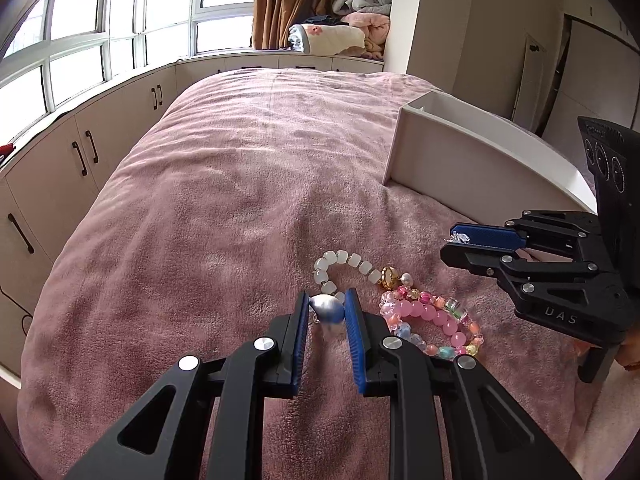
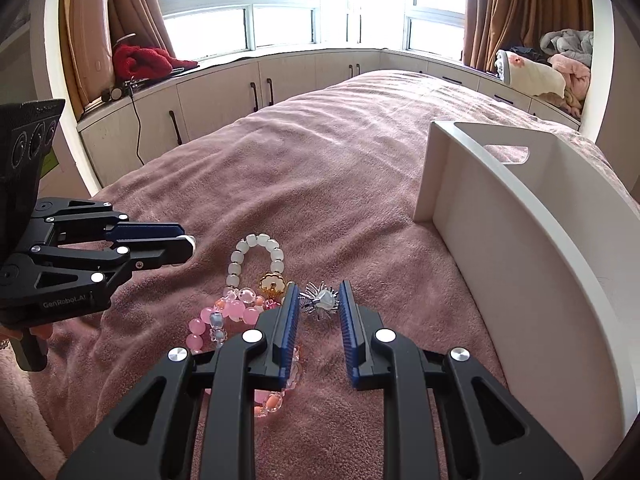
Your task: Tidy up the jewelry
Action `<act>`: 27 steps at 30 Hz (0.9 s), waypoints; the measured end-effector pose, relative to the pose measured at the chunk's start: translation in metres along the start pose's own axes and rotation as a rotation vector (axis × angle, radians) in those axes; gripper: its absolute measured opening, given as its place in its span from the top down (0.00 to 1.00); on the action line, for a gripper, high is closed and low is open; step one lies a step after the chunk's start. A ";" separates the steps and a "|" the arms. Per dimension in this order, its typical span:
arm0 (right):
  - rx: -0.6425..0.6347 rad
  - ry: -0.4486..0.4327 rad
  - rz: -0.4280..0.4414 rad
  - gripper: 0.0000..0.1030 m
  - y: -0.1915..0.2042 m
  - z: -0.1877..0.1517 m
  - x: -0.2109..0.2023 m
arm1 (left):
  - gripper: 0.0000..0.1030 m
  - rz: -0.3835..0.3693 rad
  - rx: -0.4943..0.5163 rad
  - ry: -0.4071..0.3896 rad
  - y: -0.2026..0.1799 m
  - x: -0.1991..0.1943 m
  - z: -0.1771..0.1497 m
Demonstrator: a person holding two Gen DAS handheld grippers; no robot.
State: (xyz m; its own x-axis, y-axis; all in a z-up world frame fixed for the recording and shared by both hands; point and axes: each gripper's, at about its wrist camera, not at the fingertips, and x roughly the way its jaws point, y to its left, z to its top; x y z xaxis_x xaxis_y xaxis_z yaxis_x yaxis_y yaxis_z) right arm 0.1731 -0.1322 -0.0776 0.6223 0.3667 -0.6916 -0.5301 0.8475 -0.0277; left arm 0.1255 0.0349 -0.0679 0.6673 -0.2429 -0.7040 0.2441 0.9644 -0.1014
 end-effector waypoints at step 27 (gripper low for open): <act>0.079 -0.404 0.042 0.80 -0.012 0.019 -0.145 | 0.77 0.139 0.033 -0.144 -0.022 -0.089 0.041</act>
State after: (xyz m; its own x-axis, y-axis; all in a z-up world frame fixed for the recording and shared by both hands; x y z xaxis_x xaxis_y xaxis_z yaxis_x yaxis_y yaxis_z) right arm 0.1001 -0.1880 0.0363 0.7856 0.5090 -0.3517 -0.5234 0.8499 0.0610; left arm 0.0896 0.0312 0.0254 0.7897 -0.1219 -0.6013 0.1633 0.9865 0.0145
